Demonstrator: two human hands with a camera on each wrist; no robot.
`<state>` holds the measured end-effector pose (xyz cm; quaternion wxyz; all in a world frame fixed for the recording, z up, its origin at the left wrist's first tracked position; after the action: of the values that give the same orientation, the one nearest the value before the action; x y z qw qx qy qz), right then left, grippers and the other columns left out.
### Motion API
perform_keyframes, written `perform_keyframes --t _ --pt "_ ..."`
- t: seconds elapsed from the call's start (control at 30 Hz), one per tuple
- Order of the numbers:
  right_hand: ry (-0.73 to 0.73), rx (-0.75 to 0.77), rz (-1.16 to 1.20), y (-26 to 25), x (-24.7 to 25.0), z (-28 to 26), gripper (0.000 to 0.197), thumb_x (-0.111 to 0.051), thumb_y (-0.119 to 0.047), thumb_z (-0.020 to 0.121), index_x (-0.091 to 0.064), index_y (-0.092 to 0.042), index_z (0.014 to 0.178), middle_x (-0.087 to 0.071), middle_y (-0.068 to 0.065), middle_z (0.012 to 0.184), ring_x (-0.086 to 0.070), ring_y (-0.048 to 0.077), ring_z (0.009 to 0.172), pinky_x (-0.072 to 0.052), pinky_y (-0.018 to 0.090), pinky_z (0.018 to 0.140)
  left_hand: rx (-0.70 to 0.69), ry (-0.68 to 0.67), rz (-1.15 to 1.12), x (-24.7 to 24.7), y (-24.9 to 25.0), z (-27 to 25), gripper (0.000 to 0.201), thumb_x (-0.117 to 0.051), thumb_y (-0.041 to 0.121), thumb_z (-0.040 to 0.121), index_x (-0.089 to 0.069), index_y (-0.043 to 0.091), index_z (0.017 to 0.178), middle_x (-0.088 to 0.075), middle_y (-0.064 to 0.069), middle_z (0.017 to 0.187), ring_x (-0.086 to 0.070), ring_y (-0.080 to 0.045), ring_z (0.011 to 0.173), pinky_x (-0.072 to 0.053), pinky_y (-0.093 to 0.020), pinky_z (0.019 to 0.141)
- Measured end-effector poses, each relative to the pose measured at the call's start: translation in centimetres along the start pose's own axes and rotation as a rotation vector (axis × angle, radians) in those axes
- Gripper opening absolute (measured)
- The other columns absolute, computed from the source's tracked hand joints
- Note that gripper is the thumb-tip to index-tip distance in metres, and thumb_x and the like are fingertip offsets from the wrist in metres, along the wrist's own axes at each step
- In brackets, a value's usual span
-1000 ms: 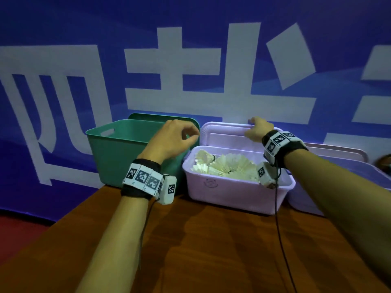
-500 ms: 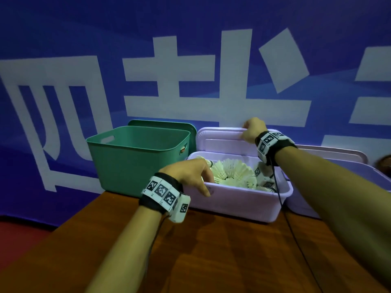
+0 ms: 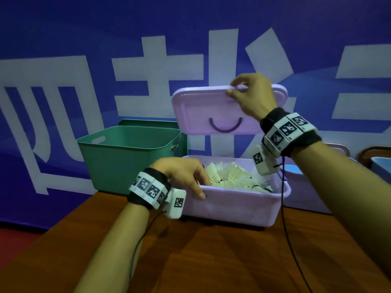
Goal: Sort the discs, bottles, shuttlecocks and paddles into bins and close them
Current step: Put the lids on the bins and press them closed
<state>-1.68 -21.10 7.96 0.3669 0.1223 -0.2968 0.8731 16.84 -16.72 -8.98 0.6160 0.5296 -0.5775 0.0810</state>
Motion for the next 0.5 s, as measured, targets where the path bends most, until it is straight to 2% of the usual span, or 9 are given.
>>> perform_keyframes --t 0.07,0.13,0.23,0.3,0.4,0.47,0.5 --pt "0.015 0.04 0.011 -0.6 1.8 -1.1 0.024 -0.075 -0.038 0.085 -0.074 -0.021 0.102 -0.071 0.003 0.105 -0.062 0.014 0.093 -0.049 0.028 0.076 0.032 0.056 -0.049 1.4 -0.2 -1.2 0.026 -0.077 0.028 0.089 -0.075 0.016 0.112 -0.078 0.001 0.101 -0.074 -0.018 0.096 -0.059 -0.034 0.09" --pt "0.017 0.046 0.013 -0.4 2.9 -2.2 0.024 -0.076 -0.043 0.083 -0.075 -0.025 0.099 -0.07 0.0 0.095 -0.063 0.014 0.09 -0.046 0.026 0.074 0.139 0.217 0.014 3.3 -1.5 -2.3 0.023 -0.071 0.034 0.093 -0.074 0.015 0.106 -0.079 0.001 0.094 -0.076 -0.018 0.087 -0.06 -0.035 0.085" --pt "-0.039 0.006 0.017 0.3 3.6 -3.2 0.026 -0.078 -0.048 0.08 -0.076 -0.026 0.094 -0.065 0.0 0.081 -0.059 0.014 0.078 -0.041 0.024 0.067 0.383 0.397 0.167 5.2 -4.8 -3.4 0.015 -0.068 0.026 0.094 -0.074 0.014 0.099 -0.078 0.0 0.085 -0.075 -0.021 0.083 -0.062 -0.041 0.083" --pt "-0.095 -0.006 0.029 0.5 3.6 -3.5 0.028 -0.079 -0.047 0.079 -0.077 -0.022 0.092 -0.066 0.002 0.079 -0.059 0.014 0.075 -0.041 0.023 0.067 0.425 0.405 0.146 5.2 -6.0 -3.3 0.017 -0.064 0.023 0.095 -0.074 0.015 0.107 -0.077 -0.001 0.09 -0.075 -0.022 0.084 -0.062 -0.04 0.082" --pt "-0.065 0.004 0.048 0.7 4.1 -3.6 0.029 -0.077 -0.05 0.08 -0.078 -0.022 0.088 -0.071 0.004 0.078 -0.063 0.014 0.074 -0.049 0.026 0.068 0.41 0.38 0.139 5.2 -6.5 -2.8 0.021 -0.059 0.024 0.098 -0.069 0.02 0.117 -0.075 -0.001 0.093 -0.069 -0.019 0.073 -0.06 -0.04 0.081" --pt "-0.029 0.013 0.054 0.7 4.6 -3.3 0.032 -0.075 -0.054 0.078 -0.078 -0.024 0.089 -0.071 0.002 0.078 -0.064 0.015 0.075 -0.051 0.029 0.07 0.44 0.401 0.187 5.3 -6.6 -2.6 0.019 -0.057 0.025 0.097 -0.069 0.022 0.112 -0.074 -0.003 0.09 -0.067 -0.019 0.068 -0.06 -0.041 0.082" --pt "-0.018 0.018 0.057 0.6 4.8 -3.2 0.032 -0.075 -0.055 0.078 -0.079 -0.025 0.089 -0.07 0.002 0.077 -0.064 0.015 0.074 -0.051 0.029 0.07 0.459 0.407 0.21 5.3 -6.8 -2.5 0.019 -0.057 0.026 0.096 -0.071 0.018 0.106 -0.075 -0.006 0.09 -0.066 -0.02 0.067 -0.06 -0.042 0.082"
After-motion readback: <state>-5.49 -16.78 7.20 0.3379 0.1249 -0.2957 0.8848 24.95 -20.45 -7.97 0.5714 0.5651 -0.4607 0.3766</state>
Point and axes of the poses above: each hand's wrist, its own z-axis towards the middle knuckle, its own x-axis out of the back of the hand, y = z × x, the point moved 5 cm from there along z, towards the middle knuckle
